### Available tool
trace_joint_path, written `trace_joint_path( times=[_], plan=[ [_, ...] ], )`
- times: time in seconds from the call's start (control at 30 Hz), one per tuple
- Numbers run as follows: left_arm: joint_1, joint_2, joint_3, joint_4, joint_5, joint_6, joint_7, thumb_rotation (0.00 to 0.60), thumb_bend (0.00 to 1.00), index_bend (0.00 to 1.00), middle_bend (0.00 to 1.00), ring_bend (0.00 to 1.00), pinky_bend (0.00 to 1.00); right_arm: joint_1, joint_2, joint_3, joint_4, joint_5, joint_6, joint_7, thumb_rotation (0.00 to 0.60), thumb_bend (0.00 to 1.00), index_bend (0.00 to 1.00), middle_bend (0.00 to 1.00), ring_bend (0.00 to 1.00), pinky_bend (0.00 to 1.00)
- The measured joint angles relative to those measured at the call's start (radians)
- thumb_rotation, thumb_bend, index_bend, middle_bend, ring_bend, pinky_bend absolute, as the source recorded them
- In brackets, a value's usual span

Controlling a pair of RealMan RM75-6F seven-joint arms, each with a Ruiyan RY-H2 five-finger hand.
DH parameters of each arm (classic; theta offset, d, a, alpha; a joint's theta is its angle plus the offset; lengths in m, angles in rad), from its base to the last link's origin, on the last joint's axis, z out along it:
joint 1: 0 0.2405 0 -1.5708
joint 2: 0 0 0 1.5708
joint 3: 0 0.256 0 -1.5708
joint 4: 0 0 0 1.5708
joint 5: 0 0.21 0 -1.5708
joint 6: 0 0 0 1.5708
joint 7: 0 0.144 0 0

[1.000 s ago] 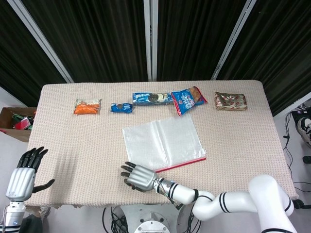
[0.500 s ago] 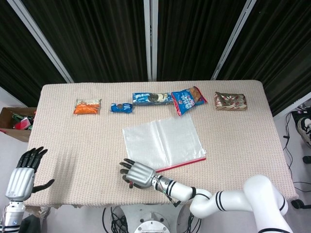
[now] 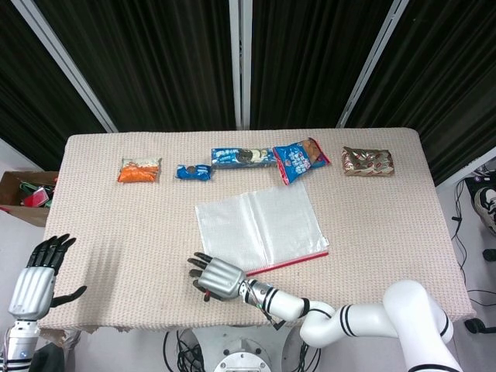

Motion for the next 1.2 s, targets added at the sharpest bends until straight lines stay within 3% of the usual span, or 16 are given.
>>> trace_joint_path(
  times=[0.33,0.7,1.0,1.2],
  plan=[
    [-0.002,0.001,0.001,-0.001,-0.001,-0.004,-0.001,0.6,0.0,0.11,0.07,0.04,0.1,0.0,-0.001,0.0,-0.002,-0.001,0.012,-0.002,0.6,0.48,0.57,0.21,0.0,0.0],
    [-0.024,0.01,0.003,-0.01,0.01,-0.031,-0.012,0.6,0.0,0.11,0.07,0.04,0.1,-0.02,0.0,-0.009,-0.007,-0.048,0.092,-0.003,0.6,0.54,0.82,0.26,0.0,0.0],
    [-0.105,0.008,0.001,0.002,0.045,-0.113,-0.181,0.6,0.0,0.12,0.07,0.04,0.1,-0.049,0.036,-0.007,-0.039,-0.138,0.231,0.0,0.6,0.55,0.95,0.29,0.0,0.0],
    [-0.199,-0.022,-0.014,0.034,0.086,-0.167,-0.372,0.6,0.05,0.18,0.07,0.04,0.1,-0.057,0.061,0.01,-0.038,-0.203,0.323,0.055,0.6,0.55,0.98,0.27,0.0,0.0]
  ],
)
